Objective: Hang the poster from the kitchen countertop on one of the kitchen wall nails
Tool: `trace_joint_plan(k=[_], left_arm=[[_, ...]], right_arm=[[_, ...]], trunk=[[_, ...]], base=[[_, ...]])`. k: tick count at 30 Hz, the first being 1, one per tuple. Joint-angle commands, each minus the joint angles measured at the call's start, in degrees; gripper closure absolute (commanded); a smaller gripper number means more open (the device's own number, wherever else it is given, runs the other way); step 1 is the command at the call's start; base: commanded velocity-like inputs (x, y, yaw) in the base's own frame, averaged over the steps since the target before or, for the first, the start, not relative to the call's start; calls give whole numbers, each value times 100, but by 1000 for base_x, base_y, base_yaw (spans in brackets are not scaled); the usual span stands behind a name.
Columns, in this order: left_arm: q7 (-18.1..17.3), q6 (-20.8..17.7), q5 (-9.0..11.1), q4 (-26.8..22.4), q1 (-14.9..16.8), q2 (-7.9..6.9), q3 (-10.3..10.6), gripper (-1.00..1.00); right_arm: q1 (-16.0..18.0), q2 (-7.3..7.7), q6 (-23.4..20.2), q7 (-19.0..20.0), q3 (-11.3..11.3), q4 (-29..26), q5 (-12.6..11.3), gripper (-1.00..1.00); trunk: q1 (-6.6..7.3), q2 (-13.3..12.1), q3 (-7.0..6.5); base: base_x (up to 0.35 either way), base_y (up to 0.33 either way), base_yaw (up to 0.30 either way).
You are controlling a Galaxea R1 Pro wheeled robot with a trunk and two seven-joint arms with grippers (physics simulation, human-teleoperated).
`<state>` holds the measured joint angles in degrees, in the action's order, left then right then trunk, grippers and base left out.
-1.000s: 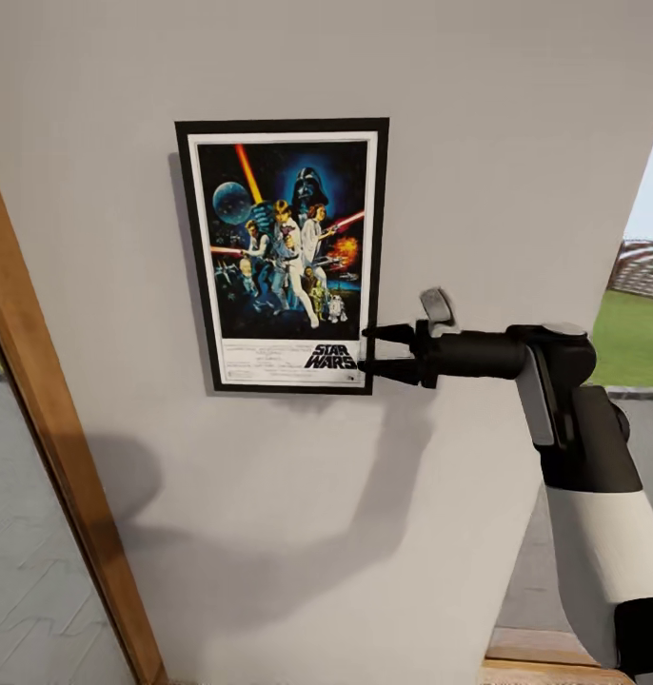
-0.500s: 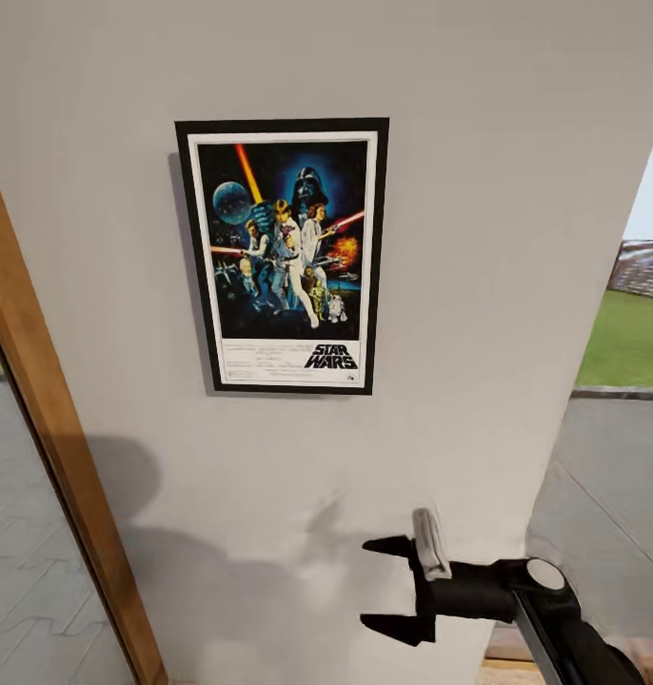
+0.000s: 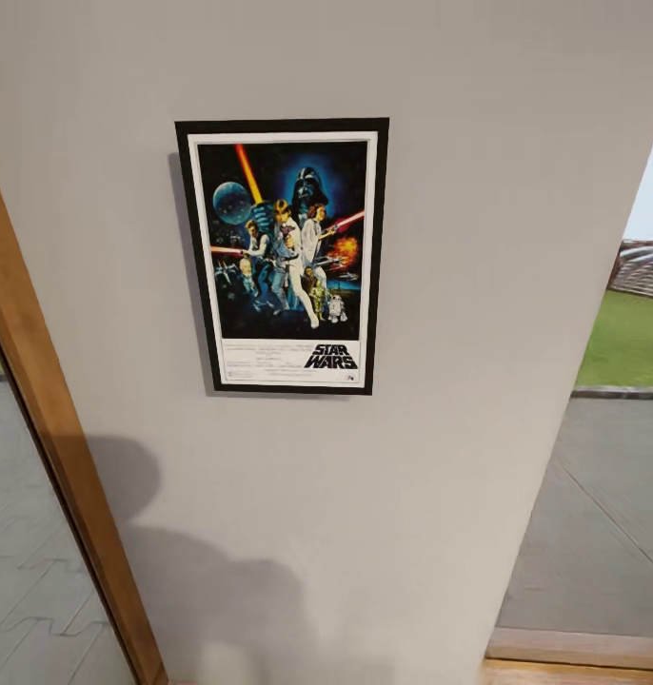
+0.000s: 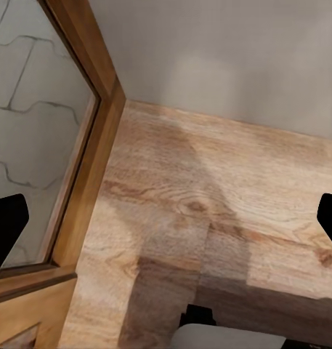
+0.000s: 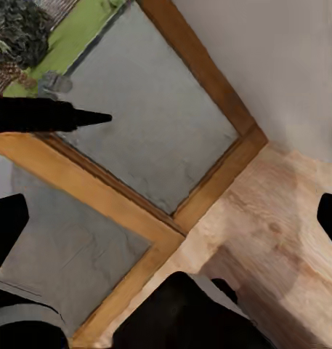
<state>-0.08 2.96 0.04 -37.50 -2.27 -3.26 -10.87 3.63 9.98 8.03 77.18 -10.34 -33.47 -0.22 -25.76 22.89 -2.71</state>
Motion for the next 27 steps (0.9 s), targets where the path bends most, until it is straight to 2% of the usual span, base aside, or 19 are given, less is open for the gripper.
trace_joint_plan(k=[1,2,3,6,7,8,9,16,17,22,27], left_arm=[[-1,11,-1,-2,-2,1,-3,-100],[-1,11,1,-2,-5,1,-3,-100],[-1,11,-3,-2,-5,3,3,-100],[-1,11,-4,-2,-2,4,5,-100],[-1,5,-27,12,-5,9,29,-100],[-1,4,-27,13,-4,9,33,-100],[0,9,-30,109,-7,10,65,-100],[3,11,-31,170,-8,16,89,-100],[4,11,-31,176,-6,17,91,-100],[4,11,-31,181,-5,18,91,-100],[4,11,-31,183,-5,18,90,-100]], right_arm=[[2,6,87,-60,-20,213,29,-100],[0,33,140,-287,-30,528,72,-100],[-3,83,214,-1199,-49,1211,126,-100],[-4,91,236,-1677,-48,1412,138,-100],[-3,24,209,-4418,-57,1539,113,-100],[-3,17,208,-4674,-57,1551,108,-100],[-3,-57,213,-5353,-56,1570,95,-100],[-3,-171,221,-5824,-56,1573,92,-100],[-3,-209,224,-5984,-56,1574,92,-100],[-3,-327,232,-6200,-54,1601,97,-100],[-3,-383,235,-6247,-30,2106,118,-100]], trunk=[[-2,2,-1],[-2,2,-1],[-2,2,-1],[-2,2,-1],[-2,2,-7],[-2,2,-14],[-2,2,-23],[-2,2,-89],[-2,2,-98],[-2,2,-134],[-2,2,-142]], base=[[0,0,0],[0,0,0],[0,0,0],[0,0,0],[0,0,0],[0,0,0],[0,0,0],[0,0,0],[0,0,0],[0,0,0],[0,0,0]])
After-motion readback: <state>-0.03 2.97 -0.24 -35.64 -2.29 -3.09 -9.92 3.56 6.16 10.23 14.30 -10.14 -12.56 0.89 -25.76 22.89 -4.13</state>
